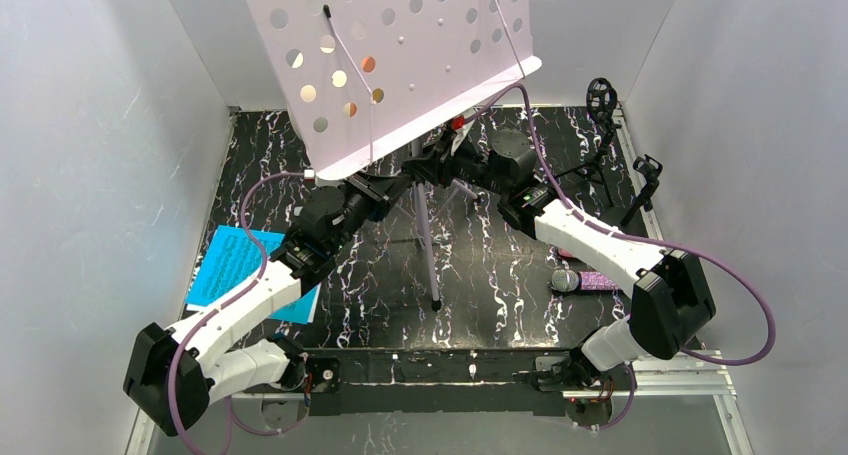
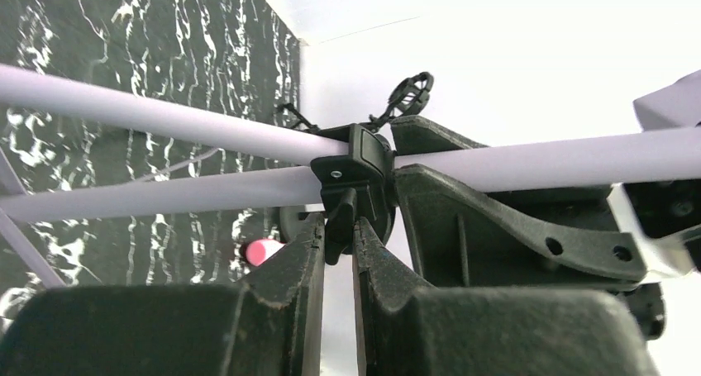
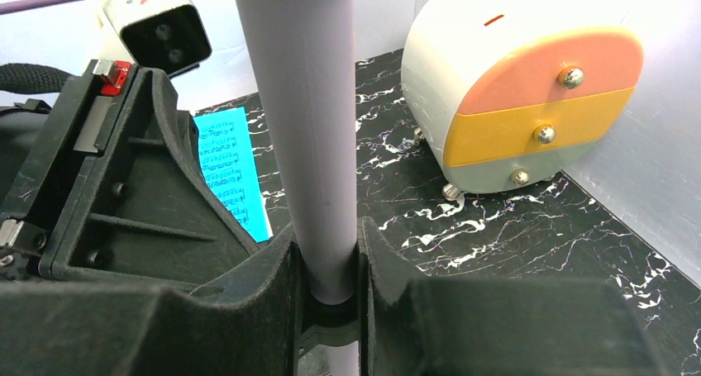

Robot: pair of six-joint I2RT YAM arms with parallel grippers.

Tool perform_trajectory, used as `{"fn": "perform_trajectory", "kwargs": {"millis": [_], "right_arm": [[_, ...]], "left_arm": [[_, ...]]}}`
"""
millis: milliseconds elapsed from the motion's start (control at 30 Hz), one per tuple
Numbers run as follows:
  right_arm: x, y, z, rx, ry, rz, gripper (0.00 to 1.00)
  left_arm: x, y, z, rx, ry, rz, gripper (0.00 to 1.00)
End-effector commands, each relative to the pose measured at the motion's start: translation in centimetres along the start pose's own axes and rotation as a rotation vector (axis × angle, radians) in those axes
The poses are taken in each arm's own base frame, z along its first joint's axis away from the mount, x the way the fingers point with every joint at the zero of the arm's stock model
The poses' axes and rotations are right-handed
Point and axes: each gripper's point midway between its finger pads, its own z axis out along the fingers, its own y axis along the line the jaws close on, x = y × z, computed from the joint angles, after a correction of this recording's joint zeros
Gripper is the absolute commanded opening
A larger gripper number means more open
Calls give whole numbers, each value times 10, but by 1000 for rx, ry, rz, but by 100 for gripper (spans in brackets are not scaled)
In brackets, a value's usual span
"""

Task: Pack up the instrument practice props
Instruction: Unscrew the knob on the music stand.

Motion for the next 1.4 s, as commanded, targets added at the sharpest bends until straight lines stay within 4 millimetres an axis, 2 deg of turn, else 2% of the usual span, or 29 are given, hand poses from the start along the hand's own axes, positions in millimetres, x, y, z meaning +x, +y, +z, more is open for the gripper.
{"fn": "perform_trajectory", "kwargs": {"millis": [0, 167, 233, 367, 533, 633, 833, 1000, 1133, 1367], "right_arm": [[10, -13, -5, 73, 54, 106, 1], [10, -12, -5, 70, 54, 107, 1], [10, -12, -4, 68, 55, 108, 1], [9, -11, -5, 64, 53, 107, 1], [10, -10, -4, 57, 55, 108, 1], [10, -9, -4, 51, 56, 108, 1], [12, -9, -3, 50, 62, 111, 1], [12, -8, -3, 44, 62, 111, 1], [12, -8, -3, 44, 62, 111, 1], [13, -9, -2, 44, 65, 111, 1]], "left_arm": [[6, -2, -2, -14, 27, -205, 2], [-16, -3, -15, -22, -63, 19, 22], [-24, -5, -21, -11, -93, 178, 34], [-37, -9, -28, 3, -120, 524, 47], [-33, -16, -33, 128, -87, 978, 57], [-22, -18, -35, 260, -56, 1284, 58], [-14, -20, -38, 451, -135, 1810, 60], [-11, -20, -29, 522, -186, 2118, 61], [-8, -29, -22, 545, -247, 2233, 59], [1, -24, -10, 554, -232, 2330, 51]]}}
